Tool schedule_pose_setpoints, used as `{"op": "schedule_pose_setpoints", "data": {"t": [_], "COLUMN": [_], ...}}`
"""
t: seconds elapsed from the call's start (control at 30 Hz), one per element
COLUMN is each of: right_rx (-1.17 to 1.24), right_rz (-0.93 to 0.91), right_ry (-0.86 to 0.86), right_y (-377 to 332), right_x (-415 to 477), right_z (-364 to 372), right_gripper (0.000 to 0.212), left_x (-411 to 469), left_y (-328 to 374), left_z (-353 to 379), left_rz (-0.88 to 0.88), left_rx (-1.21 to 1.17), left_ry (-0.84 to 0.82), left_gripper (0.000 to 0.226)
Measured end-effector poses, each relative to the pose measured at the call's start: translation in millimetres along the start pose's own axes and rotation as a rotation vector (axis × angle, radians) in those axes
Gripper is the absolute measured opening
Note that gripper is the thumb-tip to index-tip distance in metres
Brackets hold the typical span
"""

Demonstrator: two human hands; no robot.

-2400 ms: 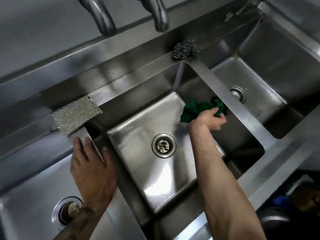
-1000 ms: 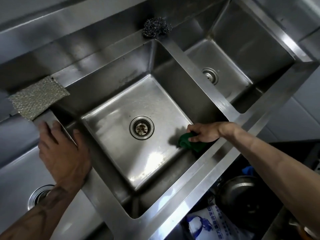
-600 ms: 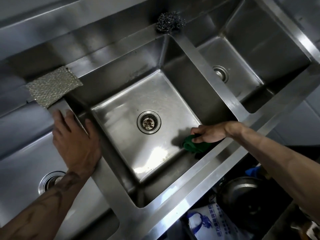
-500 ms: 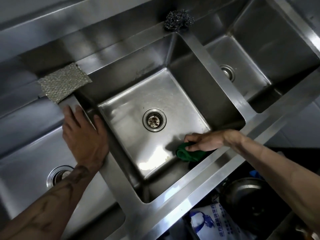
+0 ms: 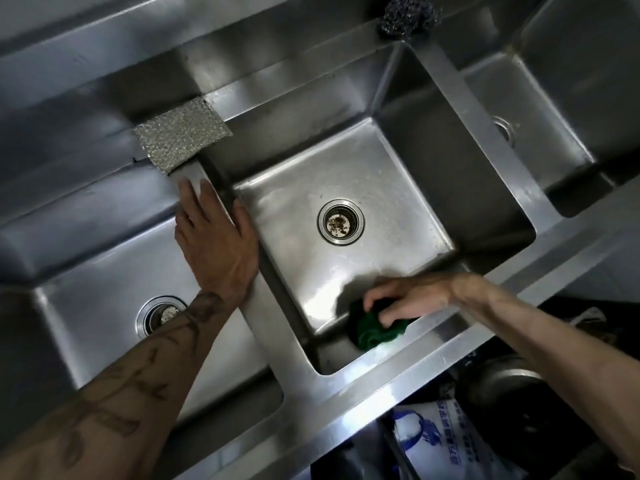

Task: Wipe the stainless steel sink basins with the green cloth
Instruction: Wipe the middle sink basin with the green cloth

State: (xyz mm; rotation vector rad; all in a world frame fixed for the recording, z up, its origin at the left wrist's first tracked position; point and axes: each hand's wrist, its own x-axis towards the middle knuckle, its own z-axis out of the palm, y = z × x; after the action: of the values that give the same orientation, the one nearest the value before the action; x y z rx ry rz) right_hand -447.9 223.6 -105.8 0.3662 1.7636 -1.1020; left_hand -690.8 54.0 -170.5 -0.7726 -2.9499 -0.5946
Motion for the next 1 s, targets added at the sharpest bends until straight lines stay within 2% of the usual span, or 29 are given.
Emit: {"op": "schedule_pose_setpoints", "data": {"t": [0.07, 0.17, 0.3, 0.37, 0.43, 0.53, 0.63, 0.67, 0.73, 0.8, 0.87, 1.0], "right_rx": [-0.022, -0.054, -0.033, -0.045, 0.012, 0.296, 0.55, 0.542, 0.373, 0.1, -0.068, -0.017], "right_rz": [0.073, 0.089, -0.051, -0.13, -0.166, -0.234, -0.373, -0.417, -0.433, -0.347, -0.274, -0.129], "right_ry": [0.061, 0.029, -0.066, -0.035, 0.062, 0.224, 0.505, 0.615, 0.824, 0.992, 1.091, 1.242], "right_y": [20, 15, -40, -61, -66, -64, -83, -92, -106, -118, -130, -162], "right_x": [-14, -13, 20, 34, 37, 21, 8, 8, 21, 45, 73, 114], "right_z": [-10, -9, 25, 45, 59, 67, 78, 85, 107, 130, 149, 120], "right_gripper": [0.034, 0.034, 0.03, 0.026, 0.02, 0.017, 0.021, 0.023, 0.029, 0.038, 0.043, 0.05], "left_x": [0, 0, -1, -2, -1, -1, 0, -1, -1, -5, -15, -43], "left_y": [1, 1, 1, 2, 2, 2, 0, -1, -4, -11, -27, -73], "left_z": [0, 0, -1, -2, -2, 2, 2, -2, -13, -29, -50, -83], "left_rz": [-0.008, -0.021, -0.023, -0.03, -0.04, -0.042, -0.064, -0.067, -0.064, -0.062, -0.064, -0.16], "left_rx": [-0.002, -0.012, -0.014, -0.02, -0.037, -0.033, -0.067, -0.102, -0.201, -0.292, -0.351, -0.387], "left_ry": [-0.007, -0.018, -0.034, -0.041, -0.04, -0.036, -0.048, -0.074, -0.143, -0.177, -0.144, -0.113], "left_gripper": [0.062, 0.062, 0.061, 0.061, 0.061, 0.058, 0.056, 0.056, 0.058, 0.065, 0.067, 0.066]}}
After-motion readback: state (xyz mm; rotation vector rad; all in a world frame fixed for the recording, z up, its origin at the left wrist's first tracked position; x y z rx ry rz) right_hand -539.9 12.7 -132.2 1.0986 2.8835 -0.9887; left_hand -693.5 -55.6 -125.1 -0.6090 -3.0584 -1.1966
